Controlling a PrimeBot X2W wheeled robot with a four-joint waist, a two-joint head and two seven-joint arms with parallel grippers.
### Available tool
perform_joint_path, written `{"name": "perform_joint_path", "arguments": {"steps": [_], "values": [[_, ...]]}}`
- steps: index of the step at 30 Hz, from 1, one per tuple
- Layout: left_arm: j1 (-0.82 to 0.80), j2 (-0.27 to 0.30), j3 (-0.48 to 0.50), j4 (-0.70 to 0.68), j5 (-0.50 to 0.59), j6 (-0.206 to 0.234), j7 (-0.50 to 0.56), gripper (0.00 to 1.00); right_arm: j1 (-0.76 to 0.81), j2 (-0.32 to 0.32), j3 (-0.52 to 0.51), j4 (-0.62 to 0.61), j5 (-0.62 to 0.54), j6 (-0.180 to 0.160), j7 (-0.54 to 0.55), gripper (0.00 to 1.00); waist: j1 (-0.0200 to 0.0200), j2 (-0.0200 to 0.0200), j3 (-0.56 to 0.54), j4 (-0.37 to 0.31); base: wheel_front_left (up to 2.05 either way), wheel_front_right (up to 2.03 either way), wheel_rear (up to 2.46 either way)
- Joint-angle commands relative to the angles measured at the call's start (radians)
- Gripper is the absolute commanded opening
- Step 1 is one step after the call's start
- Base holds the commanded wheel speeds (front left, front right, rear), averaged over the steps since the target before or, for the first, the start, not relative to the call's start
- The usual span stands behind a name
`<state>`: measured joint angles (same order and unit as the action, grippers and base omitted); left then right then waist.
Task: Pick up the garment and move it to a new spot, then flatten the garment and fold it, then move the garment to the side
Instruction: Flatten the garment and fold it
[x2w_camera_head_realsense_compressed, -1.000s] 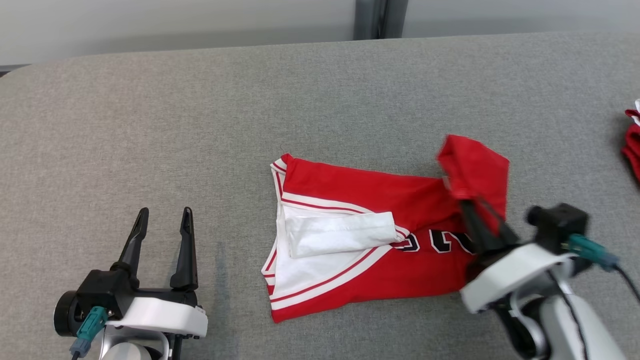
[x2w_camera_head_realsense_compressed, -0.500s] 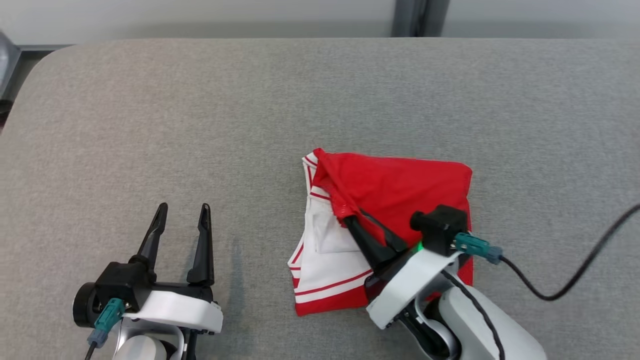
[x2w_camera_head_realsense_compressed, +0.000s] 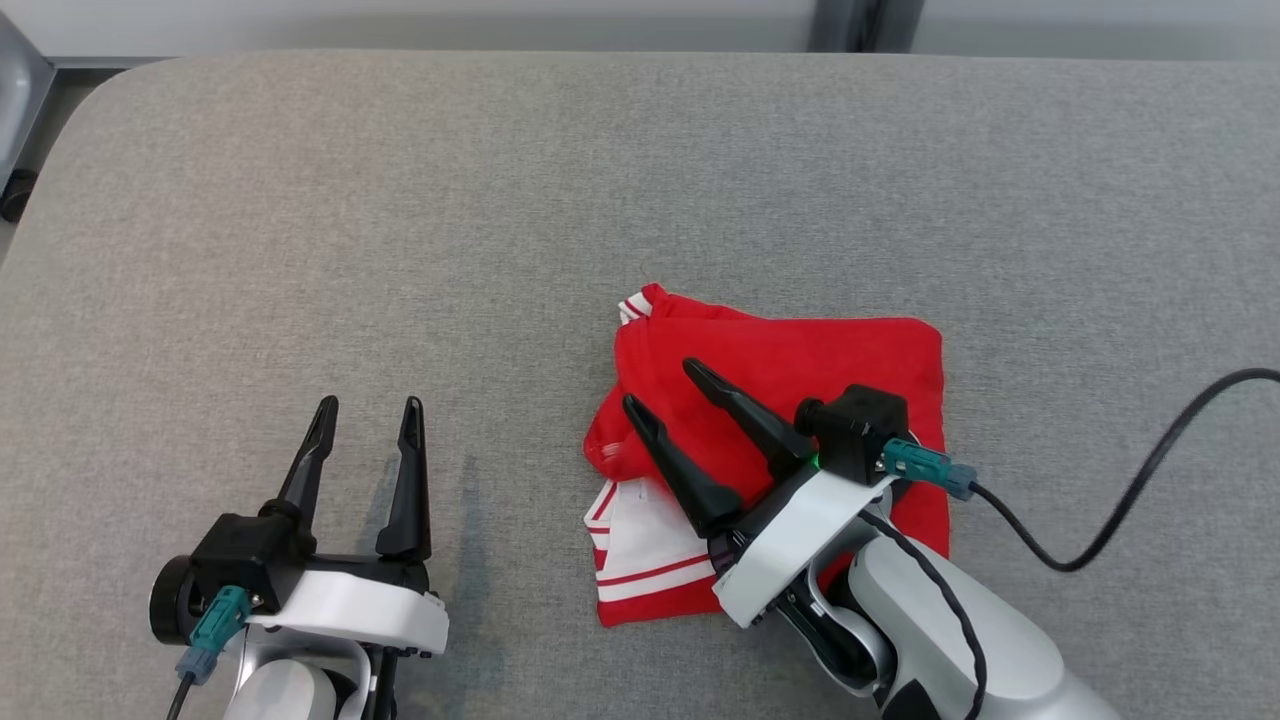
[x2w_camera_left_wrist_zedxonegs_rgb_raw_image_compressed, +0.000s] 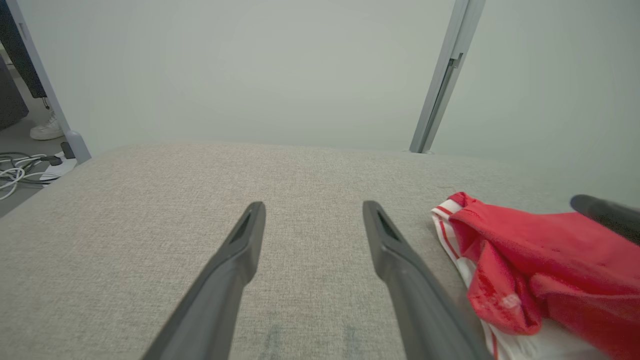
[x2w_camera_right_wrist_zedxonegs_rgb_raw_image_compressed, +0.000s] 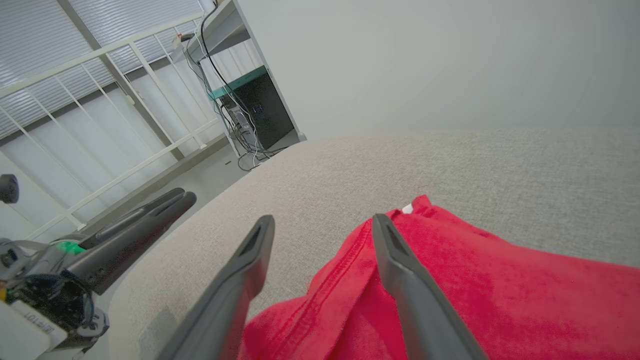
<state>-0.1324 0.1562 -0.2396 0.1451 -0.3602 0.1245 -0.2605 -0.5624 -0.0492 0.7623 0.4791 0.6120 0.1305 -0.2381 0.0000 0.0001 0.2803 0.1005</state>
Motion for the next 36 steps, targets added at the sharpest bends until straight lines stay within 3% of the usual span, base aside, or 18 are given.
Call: {"name": "perform_joint_path", "arguments": {"steps": [1,6,15,22,36], "values": [[-0.014,0.004,0.004,0.001,0.007,-0.002,-0.005,1.00,-0.008,-0.004,0.000,-0.015,0.013,0.000,-0.010,1.00,0.0000,-0.0001,-0.001,-0.007,0.00,0.00,0.00],[-0.005,0.007,0.010,0.002,0.011,-0.001,-0.005,1.00,-0.005,-0.005,-0.055,-0.072,-0.025,0.000,-0.024,1.00,0.0000,-0.0001,-0.012,-0.034,0.00,0.00,0.00],[0.022,0.016,0.018,-0.003,0.013,0.010,-0.005,1.00,0.139,-0.035,-0.417,-0.170,-0.224,0.000,-0.028,1.00,0.0000,-0.0001,-0.046,-0.064,0.00,0.00,0.00],[0.047,0.041,0.038,-0.015,0.010,0.026,-0.002,1.00,0.284,-0.076,-0.651,-0.239,-0.307,0.000,0.001,1.00,0.0000,-0.0001,-0.079,-0.075,0.00,0.00,0.00],[0.137,0.080,0.047,-0.064,0.001,0.053,0.048,1.00,0.488,-0.076,-0.761,-0.387,-0.374,0.000,0.094,1.00,0.0000,-0.0001,-0.194,-0.096,0.00,0.00,0.00]]}}
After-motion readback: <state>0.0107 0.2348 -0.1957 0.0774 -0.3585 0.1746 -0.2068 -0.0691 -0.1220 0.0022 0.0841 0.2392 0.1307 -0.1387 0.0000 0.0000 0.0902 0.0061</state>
